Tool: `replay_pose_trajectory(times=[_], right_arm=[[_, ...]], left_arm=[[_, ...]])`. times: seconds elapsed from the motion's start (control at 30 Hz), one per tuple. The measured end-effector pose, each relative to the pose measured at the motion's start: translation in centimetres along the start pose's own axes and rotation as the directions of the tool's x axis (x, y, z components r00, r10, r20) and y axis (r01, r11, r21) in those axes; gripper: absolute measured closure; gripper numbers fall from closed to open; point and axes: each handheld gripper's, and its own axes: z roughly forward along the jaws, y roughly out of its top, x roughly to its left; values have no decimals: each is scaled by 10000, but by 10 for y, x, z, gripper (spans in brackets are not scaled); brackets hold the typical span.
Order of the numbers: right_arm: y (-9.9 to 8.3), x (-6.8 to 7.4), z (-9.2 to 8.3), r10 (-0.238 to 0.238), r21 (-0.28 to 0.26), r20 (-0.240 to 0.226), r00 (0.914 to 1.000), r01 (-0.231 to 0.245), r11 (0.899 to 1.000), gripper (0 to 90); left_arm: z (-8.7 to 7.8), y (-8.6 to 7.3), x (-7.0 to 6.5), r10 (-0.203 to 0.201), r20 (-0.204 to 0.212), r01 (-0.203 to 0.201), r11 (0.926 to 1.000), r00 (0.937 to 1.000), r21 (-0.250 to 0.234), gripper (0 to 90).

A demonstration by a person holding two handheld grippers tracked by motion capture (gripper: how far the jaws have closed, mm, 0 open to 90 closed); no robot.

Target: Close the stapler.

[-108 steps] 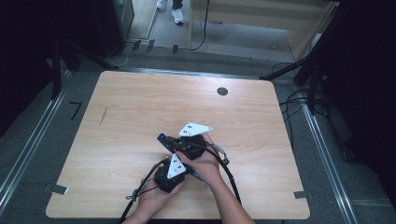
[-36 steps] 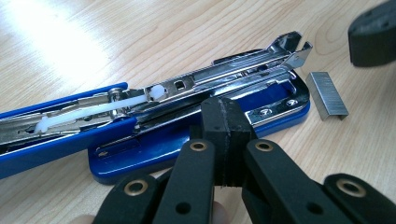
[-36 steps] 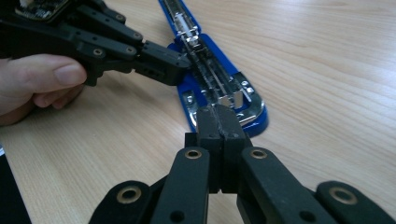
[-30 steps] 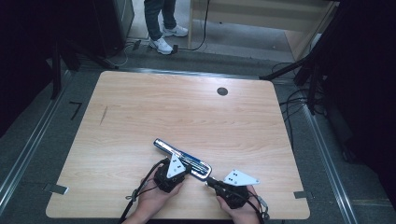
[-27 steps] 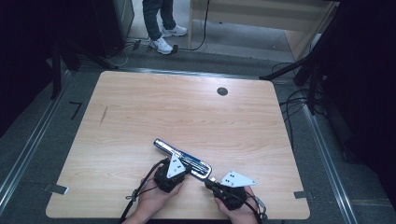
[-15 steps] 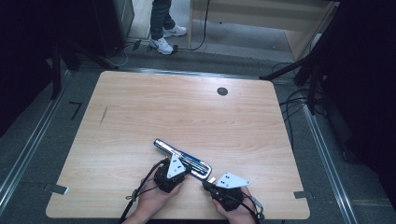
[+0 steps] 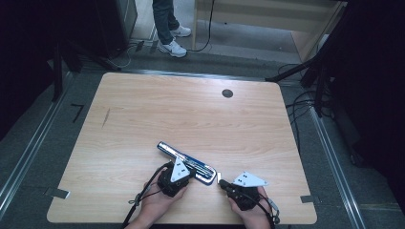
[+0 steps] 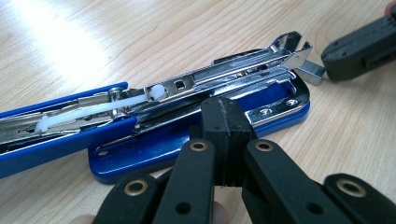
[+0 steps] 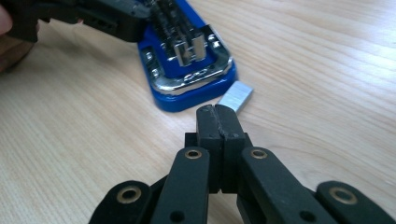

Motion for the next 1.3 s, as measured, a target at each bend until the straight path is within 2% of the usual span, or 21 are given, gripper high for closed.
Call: replay_pose_trajectory(times=[0.07,0.13,0.17,0.2,0.23,0.27,0.37,0.53,0.8,0.9,1.0,1.07,1.13,1.3], right_arm=[[0,-1,-1,100,-52,14,9999,-100,9999,900],[4,1,-4,280,-432,-255,9993,-290,9986,900],[4,1,-4,280,-432,-255,9993,-290,9986,900],[7,7,-2,86,-478,-408,9991,-105,9988,900],[7,7,-2,86,-478,-408,9991,-105,9988,900],[9,12,4,-68,-306,-510,9987,53,9995,900],[9,13,10,-210,-105,-395,9990,206,9997,900],[9,5,14,91,50,-134,9999,-90,9999,900],[10,-9,12,396,-3,245,9989,-396,9992,900],[11,-11,11,428,-45,195,9989,-427,9991,900],[14,-18,1,362,-518,31,9993,-360,9980,900],[15,-19,0,335,-558,-6,9994,-334,9979,900],[14,-25,-3,251,-683,-123,9996,-259,9973,817],[11,-27,0,29,-357,-106,9999,-33,9994,781]], left_arm=[[0,0,0,5,-1,-5,10000,10000,-2,900],[0,0,0,-2,-5,2,10000,10000,1,900],[0,0,0,-2,-5,2,10000,10000,1,900],[0,0,0,8,-5,-8,10000,10000,-1,900],[0,0,0,13,-10,-13,10000,10000,-1,900],[0,0,0,13,-11,-13,10000,10000,0,900],[0,0,0,6,-14,-6,10000,10000,3,900],[0,0,0,-3,0,3,10000,10000,-6,900],[0,0,0,5,-13,-5,10000,10000,-9,900],[0,0,0,-1,-4,1,10000,10000,-7,900],[0,0,0,-10,3,10,10000,10000,-8,900],[0,0,0,-9,0,9,10000,10000,-5,900],[0,0,0,-15,-2,15,10000,10000,-9,900],[0,0,0,-17,4,17,10000,10000,-11,900]])
